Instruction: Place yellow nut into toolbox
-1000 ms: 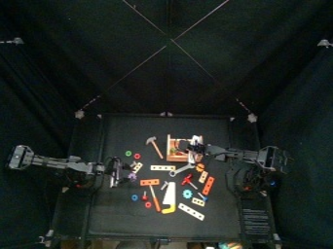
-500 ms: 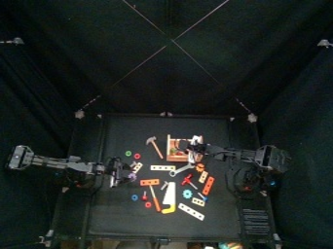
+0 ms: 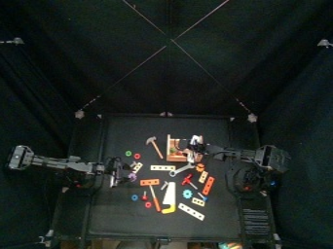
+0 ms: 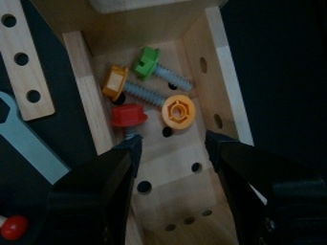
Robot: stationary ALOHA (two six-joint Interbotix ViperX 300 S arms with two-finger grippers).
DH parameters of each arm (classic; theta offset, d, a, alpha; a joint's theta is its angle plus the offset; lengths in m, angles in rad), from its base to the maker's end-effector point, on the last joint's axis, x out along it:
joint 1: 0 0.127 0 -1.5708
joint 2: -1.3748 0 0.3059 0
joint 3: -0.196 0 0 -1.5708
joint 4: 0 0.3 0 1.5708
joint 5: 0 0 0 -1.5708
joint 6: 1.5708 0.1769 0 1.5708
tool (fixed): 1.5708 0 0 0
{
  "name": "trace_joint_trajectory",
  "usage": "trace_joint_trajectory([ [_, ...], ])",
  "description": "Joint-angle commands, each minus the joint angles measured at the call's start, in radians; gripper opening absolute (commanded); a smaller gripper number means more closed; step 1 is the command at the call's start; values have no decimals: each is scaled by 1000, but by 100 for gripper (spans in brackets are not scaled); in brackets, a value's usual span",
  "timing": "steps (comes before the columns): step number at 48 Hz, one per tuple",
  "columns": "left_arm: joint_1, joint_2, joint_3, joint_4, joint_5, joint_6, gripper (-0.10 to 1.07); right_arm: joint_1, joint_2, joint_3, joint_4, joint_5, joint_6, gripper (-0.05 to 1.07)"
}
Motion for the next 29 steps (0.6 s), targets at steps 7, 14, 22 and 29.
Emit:
trace_joint_trajectory([
  [7,2,0,-20,0,-3,2,87,14,-23,-23,-5,0,0,89],
  [14,2,0,-15,-2,-3,0,87,15,-20,-23,-9,0,-2,89],
  [22,-5,0,-8,-25,-3,0,87,18,-25,-23,-11,0,0,89],
  [29,3,-3,-6,-29,-3,3,87,28,-43,-26,-17,0,0,89],
])
